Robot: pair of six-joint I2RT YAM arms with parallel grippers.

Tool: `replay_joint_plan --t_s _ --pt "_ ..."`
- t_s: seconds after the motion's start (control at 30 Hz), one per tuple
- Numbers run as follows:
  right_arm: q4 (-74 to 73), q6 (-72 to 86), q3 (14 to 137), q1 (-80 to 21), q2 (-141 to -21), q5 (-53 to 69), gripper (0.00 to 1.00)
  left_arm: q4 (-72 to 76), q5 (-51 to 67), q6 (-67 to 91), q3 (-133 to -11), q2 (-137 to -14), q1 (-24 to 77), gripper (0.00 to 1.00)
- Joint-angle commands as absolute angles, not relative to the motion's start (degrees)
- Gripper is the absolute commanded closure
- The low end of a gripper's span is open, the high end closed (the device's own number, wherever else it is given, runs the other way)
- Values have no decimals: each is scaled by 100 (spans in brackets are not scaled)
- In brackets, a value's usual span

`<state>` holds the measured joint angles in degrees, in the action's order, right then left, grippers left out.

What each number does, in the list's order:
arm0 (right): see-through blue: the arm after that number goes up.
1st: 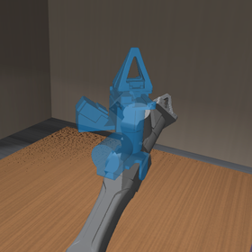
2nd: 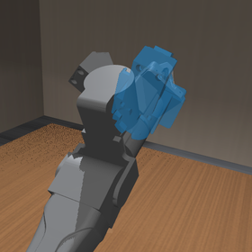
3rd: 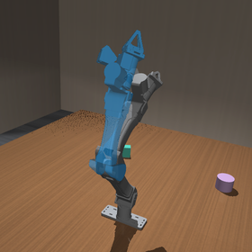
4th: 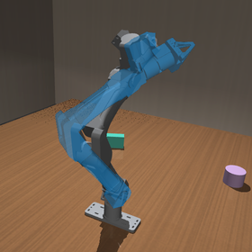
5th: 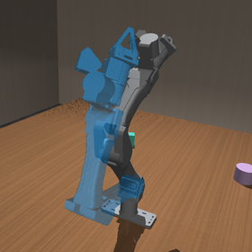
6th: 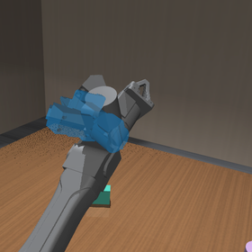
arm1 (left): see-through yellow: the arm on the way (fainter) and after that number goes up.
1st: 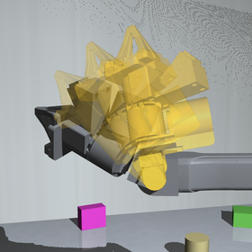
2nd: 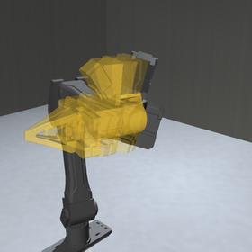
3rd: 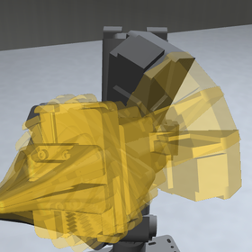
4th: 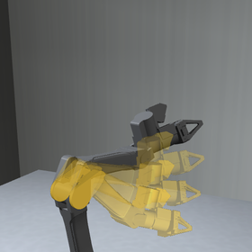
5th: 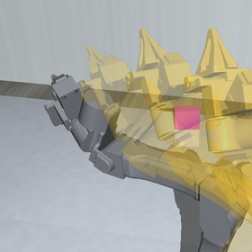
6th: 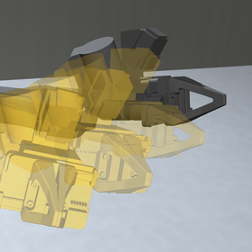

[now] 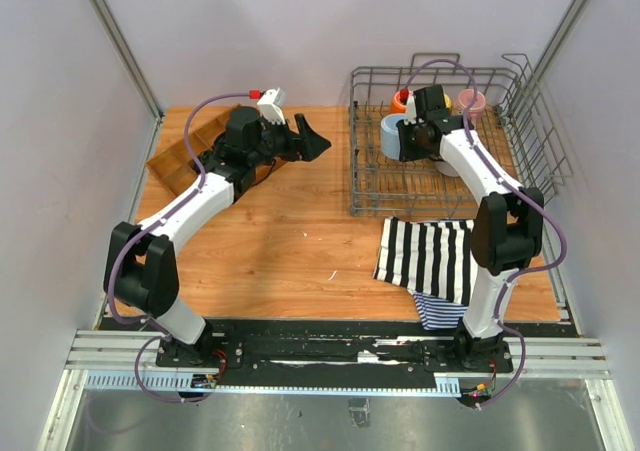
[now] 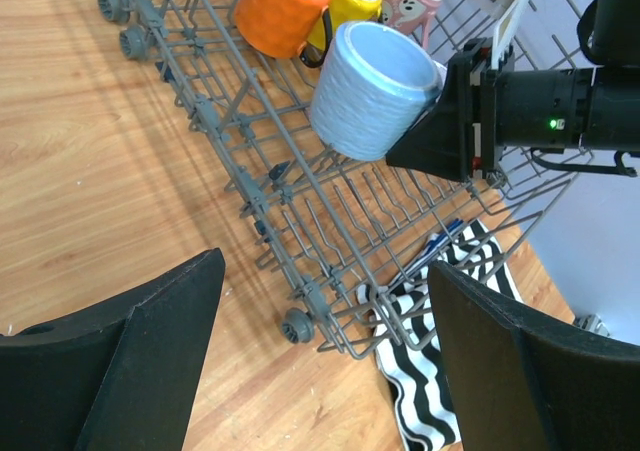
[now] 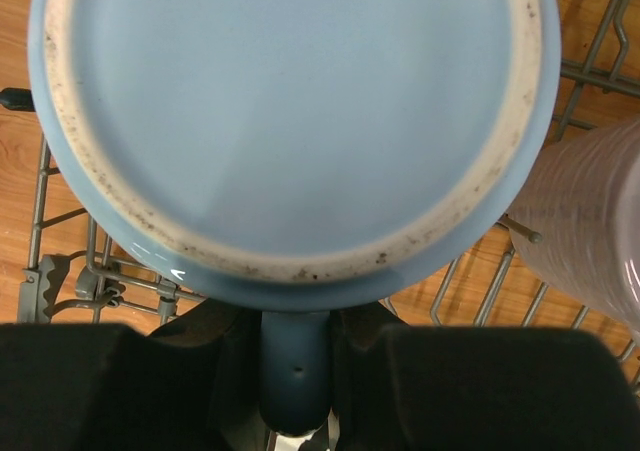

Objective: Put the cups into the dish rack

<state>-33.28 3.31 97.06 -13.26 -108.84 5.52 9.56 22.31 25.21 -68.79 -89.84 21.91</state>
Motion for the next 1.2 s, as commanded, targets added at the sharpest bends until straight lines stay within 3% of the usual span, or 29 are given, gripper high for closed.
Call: replay_joint_plan --t_s 0.0,1.17 --pt "-2860 341 9841 -1375 -10939 596 99 1115 2330 2647 -7254 -9208 2136 13" --pt "-2390 241 8346 -1357 -10846 396 99 921 2405 2751 -7072 -9228 2104 13"
